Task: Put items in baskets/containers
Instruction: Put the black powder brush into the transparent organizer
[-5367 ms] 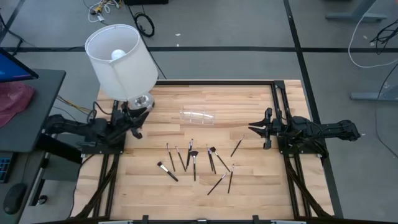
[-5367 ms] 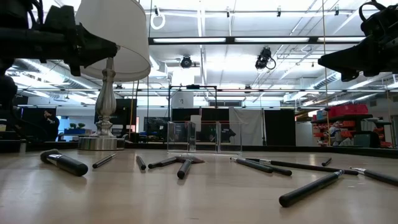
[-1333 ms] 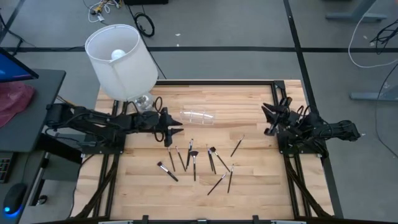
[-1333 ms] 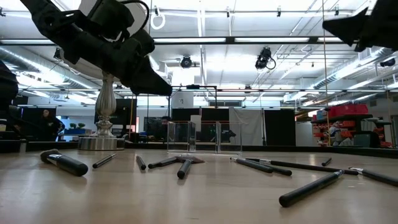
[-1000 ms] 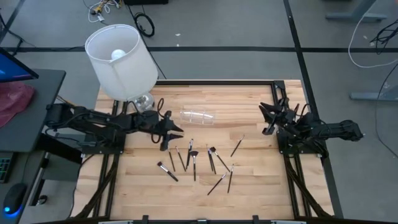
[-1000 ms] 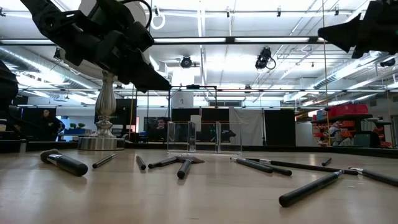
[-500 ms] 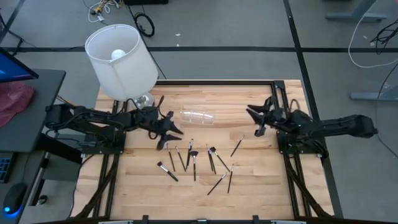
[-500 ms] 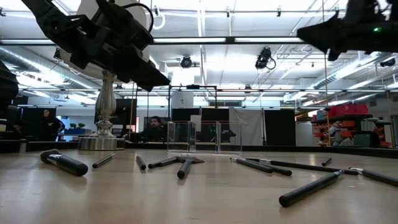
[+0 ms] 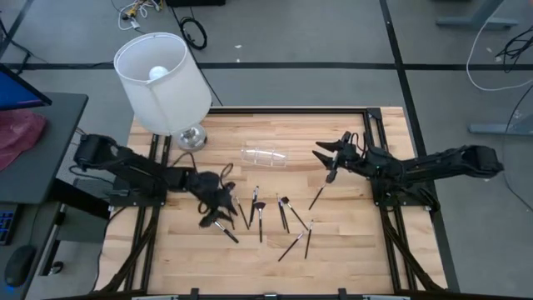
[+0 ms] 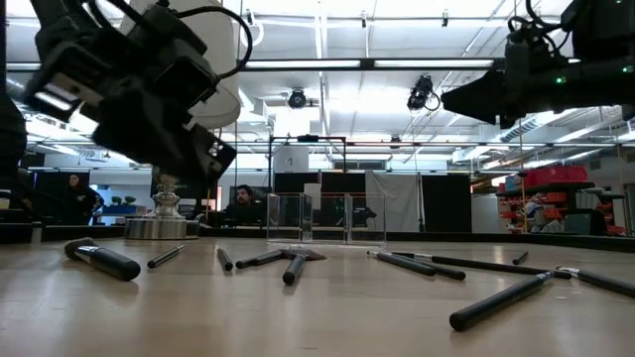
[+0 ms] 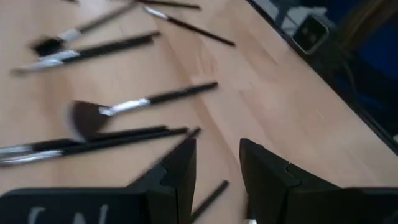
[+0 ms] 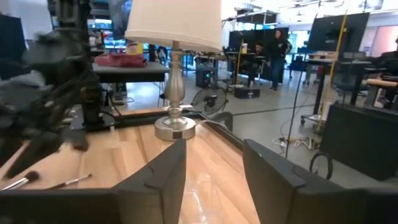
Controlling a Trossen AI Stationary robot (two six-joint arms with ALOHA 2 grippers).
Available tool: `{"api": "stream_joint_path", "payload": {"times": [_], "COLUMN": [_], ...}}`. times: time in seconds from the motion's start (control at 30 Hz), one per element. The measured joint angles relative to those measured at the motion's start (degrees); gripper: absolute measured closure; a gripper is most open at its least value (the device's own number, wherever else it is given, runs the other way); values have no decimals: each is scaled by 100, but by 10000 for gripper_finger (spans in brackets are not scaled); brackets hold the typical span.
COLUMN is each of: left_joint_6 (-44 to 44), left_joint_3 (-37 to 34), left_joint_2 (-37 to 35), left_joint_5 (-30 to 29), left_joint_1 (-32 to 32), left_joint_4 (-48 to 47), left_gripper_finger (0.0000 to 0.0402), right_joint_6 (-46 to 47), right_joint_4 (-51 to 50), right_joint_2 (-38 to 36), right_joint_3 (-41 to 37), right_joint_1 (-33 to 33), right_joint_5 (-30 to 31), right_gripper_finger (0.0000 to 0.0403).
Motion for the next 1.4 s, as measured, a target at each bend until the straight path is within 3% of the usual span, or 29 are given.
{"api": "stream_joint_path", "payload": {"times": [0.43, 0.6, 0.87, 1.13, 1.4], "left_joint_6": [-251, -389, -505, -543, -816], "left_joint_3": [1, 1, 14, 26, 126], "left_joint_2": [516, 516, 508, 484, 458], "left_joint_5": [-220, -737, -1436, -1805, -1574], "left_joint_1": [-978, -1203, -1260, -1262, -1114], "left_joint_4": [52, -240, -825, -1301, -1242], "left_gripper_finger": [275, 276, 288, 352, 357], "right_joint_6": [417, 476, 497, 407, 278], "right_joint_4": [533, 643, 636, 631, 631], "right_joint_2": [182, 182, 182, 182, 186], "right_joint_3": [0, 0, 0, 0, 0], "right_joint_1": [-5, -3, -2, -4, -4], "right_joint_5": [-16, -556, -740, -736, -732], "right_gripper_finger": [238, 238, 238, 238, 238]}}
